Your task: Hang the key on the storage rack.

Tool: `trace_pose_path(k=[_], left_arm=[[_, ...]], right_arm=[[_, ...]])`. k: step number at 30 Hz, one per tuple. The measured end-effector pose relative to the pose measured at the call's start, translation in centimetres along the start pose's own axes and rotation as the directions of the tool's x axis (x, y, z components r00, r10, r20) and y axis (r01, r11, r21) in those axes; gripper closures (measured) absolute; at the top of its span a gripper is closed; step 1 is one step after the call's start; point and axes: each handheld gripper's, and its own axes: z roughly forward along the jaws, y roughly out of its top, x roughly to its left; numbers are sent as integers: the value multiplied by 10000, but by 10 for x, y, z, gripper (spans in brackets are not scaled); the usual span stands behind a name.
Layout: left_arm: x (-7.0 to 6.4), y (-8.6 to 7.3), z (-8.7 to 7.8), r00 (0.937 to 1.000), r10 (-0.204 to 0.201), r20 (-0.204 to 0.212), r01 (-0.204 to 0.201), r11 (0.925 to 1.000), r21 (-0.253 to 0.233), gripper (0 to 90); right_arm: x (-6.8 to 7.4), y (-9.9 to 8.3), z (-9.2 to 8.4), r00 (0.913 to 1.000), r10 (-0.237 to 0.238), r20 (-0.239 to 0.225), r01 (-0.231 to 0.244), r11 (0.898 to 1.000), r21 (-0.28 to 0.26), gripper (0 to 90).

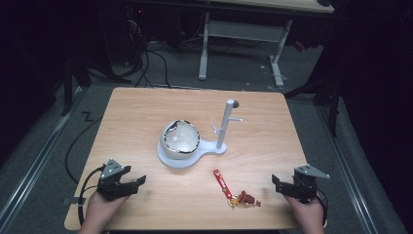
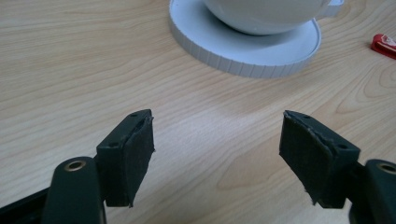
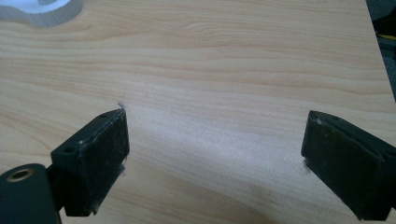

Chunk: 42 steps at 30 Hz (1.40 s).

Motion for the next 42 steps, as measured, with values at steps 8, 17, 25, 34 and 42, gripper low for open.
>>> trace_pose_path(k=[8, 17, 25, 34, 42], left_arm=[[0, 4, 7, 9997, 43, 241, -46, 9999, 133, 271], [1, 3, 0, 9993, 112, 360, -109, 9999, -99, 277], [4, -1, -5, 9997, 75, 236, -72, 9999, -142, 272], [7, -8, -13, 9999, -39, 117, 40, 10000, -79, 270], [10, -13, -24, 9998, -162, 94, 164, 9996, -250, 268]], right_arm=[[-1, -6, -6, 10000, -61, 9, 61, 10000, 48, 91], [-2, -5, -8, 10000, -26, -7, 26, 9999, -125, 118], [4, 1, -2, 9994, -254, -242, 253, 9997, -65, 131], [10, 8, 3, 9987, -265, -446, 257, 9995, -177, 148], [33, 20, 7, 9918, -851, -949, 832, 9962, -241, 140]])
